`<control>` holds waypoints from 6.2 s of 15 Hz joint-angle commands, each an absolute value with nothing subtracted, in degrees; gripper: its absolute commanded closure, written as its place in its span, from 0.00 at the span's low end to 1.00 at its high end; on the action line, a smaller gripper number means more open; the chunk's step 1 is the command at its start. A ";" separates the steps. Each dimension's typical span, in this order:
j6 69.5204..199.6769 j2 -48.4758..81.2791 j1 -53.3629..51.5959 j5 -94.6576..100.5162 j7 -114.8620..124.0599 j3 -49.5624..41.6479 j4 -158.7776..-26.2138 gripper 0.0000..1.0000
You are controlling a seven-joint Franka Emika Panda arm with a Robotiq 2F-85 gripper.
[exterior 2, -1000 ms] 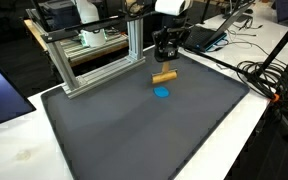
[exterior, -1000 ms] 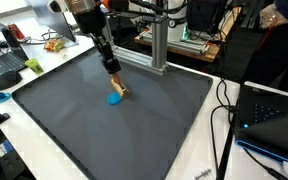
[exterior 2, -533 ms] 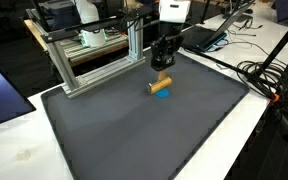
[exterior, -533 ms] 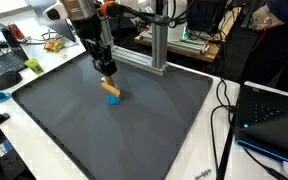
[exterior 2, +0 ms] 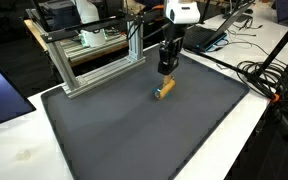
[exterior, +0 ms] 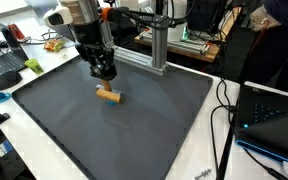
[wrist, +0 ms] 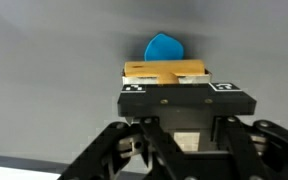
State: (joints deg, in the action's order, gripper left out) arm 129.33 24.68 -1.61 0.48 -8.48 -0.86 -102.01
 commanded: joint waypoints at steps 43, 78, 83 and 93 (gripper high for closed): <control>124.78 25.64 0.02 0.61 -14.37 1.57 -104.95 0.78; 129.46 29.82 -1.61 1.45 -7.01 1.10 -98.78 0.78; 129.84 30.09 -1.69 1.11 -7.05 1.34 -98.25 0.78; 130.28 30.67 -1.69 0.92 -6.74 1.42 -97.81 0.78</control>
State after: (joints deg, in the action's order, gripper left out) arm 130.07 27.96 -1.64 0.52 -8.00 0.94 -99.12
